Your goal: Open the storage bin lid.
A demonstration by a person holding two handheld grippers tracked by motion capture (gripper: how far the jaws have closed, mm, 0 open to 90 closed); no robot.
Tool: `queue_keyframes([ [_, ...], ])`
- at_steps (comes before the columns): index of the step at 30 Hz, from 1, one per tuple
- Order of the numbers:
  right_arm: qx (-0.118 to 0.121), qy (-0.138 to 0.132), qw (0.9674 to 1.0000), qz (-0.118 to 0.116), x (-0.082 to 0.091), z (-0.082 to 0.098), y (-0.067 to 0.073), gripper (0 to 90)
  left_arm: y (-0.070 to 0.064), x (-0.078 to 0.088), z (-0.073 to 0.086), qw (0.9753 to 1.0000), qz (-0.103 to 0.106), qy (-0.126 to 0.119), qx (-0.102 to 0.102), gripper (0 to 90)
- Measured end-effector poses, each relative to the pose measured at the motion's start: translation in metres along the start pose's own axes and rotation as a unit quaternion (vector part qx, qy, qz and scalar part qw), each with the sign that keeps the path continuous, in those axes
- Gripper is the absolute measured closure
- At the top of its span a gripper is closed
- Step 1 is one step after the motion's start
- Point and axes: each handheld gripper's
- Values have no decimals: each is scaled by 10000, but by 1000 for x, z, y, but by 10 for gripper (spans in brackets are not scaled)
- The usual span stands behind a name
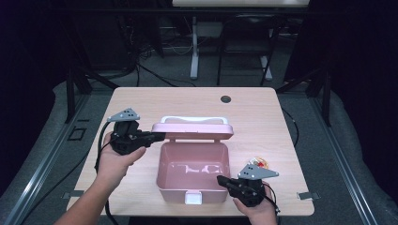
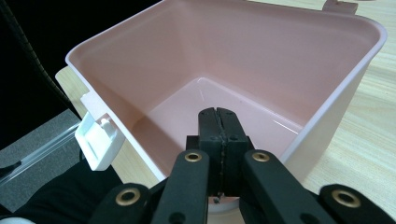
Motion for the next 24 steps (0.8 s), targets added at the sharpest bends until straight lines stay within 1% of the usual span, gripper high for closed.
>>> queue_keyframes([
  [2,3,0,10000,-2,0,0,0,900,1,0,-1,10000,-10,5,-30,896],
  [5,11,-2,10000,0,0,0,0,900,1,-1,-3,10000,-31,5,17,896],
  [7,13,-4,10000,2,0,0,0,900,2,-2,-5,10000,-47,15,-8,896],
  [13,7,-14,10000,2,0,0,0,900,5,-5,-8,10000,-81,48,10,896],
  [17,12,-14,10000,6,0,0,0,900,7,-7,-9,9999,-122,57,61,896],
  [24,6,-19,10000,1,0,0,0,900,15,-9,-11,9996,-228,53,139,896],
])
Point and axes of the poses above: each handheld gripper's, and its own axes: x roughly backward along the jaws, z roughly out of its underside, y roughly to its left, and after that the axes turned 10 degrees about -z, right-handed
